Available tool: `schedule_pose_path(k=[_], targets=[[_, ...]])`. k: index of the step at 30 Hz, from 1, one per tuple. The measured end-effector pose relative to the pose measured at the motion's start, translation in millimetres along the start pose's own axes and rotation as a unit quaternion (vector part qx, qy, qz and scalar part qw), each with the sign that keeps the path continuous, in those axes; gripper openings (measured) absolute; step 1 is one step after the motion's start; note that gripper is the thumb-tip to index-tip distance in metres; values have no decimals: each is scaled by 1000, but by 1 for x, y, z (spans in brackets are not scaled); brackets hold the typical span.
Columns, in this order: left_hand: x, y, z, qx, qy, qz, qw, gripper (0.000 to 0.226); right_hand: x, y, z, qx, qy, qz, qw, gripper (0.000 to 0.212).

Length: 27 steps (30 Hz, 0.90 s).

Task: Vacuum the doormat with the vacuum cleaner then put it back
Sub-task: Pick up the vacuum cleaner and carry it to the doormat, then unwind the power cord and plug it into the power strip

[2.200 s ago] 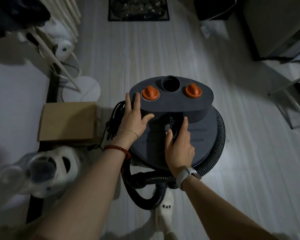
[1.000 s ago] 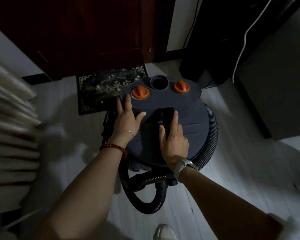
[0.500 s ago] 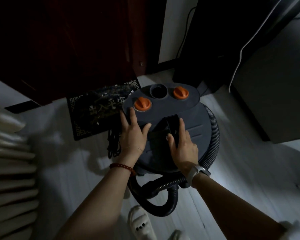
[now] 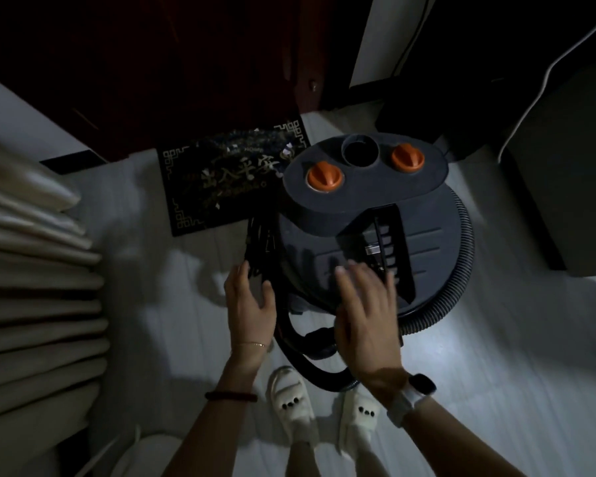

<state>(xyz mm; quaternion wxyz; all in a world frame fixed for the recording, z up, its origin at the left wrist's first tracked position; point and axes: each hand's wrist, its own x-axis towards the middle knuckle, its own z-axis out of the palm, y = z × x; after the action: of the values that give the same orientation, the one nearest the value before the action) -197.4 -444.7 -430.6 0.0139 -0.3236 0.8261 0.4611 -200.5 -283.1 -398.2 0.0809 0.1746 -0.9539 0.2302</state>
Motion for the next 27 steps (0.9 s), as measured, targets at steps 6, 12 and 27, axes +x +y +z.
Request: schedule_pose_path(k=[6, 12, 27], targets=[[55, -19, 5, 46, -57, -37, 997, 57, 9, 1, 47, -148, -146, 10, 978, 58], [88, -24, 25, 21, -123, -71, 990, 51, 5, 3, 52, -198, -159, 6, 967, 65], [86, -6, -25, 6, -163, -41, 986, 11, 6, -3, 47, -114, -170, 11, 979, 59]])
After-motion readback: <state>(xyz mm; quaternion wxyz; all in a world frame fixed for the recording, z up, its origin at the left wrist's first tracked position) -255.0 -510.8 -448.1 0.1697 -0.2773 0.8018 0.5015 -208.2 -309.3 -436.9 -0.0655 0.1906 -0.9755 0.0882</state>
